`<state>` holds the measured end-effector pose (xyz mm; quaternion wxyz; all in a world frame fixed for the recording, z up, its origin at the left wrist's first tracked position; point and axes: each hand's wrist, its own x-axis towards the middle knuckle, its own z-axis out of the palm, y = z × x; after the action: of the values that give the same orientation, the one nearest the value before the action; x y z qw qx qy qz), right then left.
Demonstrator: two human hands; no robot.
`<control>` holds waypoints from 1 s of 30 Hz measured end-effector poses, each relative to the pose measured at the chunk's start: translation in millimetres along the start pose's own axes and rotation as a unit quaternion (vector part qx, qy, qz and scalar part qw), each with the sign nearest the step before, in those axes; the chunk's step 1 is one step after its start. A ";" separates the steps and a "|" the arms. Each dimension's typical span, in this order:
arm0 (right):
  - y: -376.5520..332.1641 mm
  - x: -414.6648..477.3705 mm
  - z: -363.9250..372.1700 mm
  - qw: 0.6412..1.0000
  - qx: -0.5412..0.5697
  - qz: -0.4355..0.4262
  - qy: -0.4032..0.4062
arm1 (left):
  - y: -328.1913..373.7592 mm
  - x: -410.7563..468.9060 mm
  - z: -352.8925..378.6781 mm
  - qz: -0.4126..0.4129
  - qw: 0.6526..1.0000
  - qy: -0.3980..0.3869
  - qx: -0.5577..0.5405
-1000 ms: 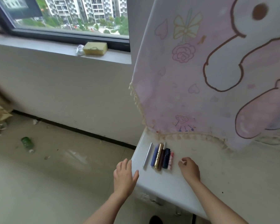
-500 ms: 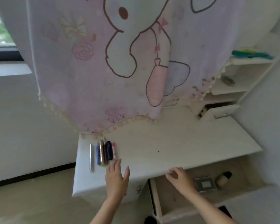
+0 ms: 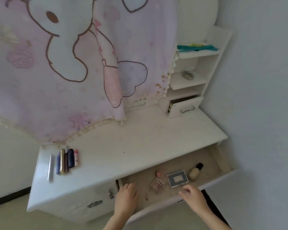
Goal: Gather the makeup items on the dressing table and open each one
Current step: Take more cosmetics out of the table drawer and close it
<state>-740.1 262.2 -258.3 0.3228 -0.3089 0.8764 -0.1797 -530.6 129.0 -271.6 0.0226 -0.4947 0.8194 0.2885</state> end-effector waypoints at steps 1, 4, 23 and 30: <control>7.0 4.4 -6.2 1.000 -0.004 -0.009 -0.007 | 9.4 -1.7 5.7 -0.014 1.000 -0.009 0.005; 22.1 19.4 -22.1 0.999 -0.017 -0.043 -0.019 | 37.0 -4.6 24.9 -0.042 0.999 -0.022 0.027; 18.1 174.8 72.8 0.977 -0.081 -0.174 -0.096 | 63.5 113.0 138.7 -0.146 0.980 -0.093 0.099; 20.8 190.8 97.5 0.941 -0.217 -0.257 -0.044 | 44.9 126.1 160.0 -0.063 0.981 -0.038 0.181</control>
<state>-797.6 140.9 -426.6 0.2288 -0.5935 0.7702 -0.0479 -671.6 123.0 -425.2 0.1609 -0.5221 0.8238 0.1515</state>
